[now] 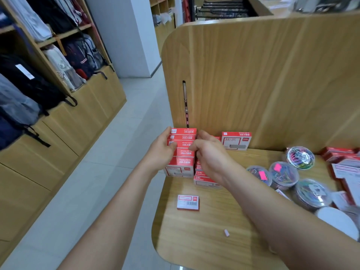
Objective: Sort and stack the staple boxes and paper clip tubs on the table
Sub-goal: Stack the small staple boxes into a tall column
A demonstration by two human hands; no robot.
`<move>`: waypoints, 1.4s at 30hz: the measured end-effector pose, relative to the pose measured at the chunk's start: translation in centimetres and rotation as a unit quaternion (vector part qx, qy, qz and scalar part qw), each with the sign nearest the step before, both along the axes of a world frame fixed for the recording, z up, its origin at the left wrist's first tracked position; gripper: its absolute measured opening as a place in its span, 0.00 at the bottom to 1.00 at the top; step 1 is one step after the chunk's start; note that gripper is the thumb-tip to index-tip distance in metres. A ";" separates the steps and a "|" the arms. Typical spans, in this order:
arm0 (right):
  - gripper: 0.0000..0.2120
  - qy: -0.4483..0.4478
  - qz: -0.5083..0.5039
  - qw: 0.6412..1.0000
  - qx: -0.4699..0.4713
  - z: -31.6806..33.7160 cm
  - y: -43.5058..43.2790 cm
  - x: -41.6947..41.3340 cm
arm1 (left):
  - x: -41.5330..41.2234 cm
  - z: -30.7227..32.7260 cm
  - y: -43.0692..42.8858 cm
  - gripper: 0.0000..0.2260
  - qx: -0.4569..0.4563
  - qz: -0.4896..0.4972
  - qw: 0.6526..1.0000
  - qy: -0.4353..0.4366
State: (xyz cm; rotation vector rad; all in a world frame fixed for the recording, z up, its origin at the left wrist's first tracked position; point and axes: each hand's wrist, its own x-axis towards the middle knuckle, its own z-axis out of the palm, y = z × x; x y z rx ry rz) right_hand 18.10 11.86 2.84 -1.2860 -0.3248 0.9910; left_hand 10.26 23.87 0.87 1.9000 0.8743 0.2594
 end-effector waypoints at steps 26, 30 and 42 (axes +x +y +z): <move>0.20 -0.599 0.004 0.698 -0.392 0.2 -30.0 20.2 | 13.9 1.8 -23.5 0.11 0.417 -0.303 0.849 -0.117; 0.21 -0.613 0.022 0.664 -0.429 -2.3 -31.5 22.6 | 19.5 1.3 -26.7 0.12 0.441 -0.330 0.834 -0.019; 0.09 -0.668 0.074 0.651 -0.352 -4.3 -32.2 25.0 | 24.5 -0.4 -30.0 0.12 0.534 -0.330 0.766 0.137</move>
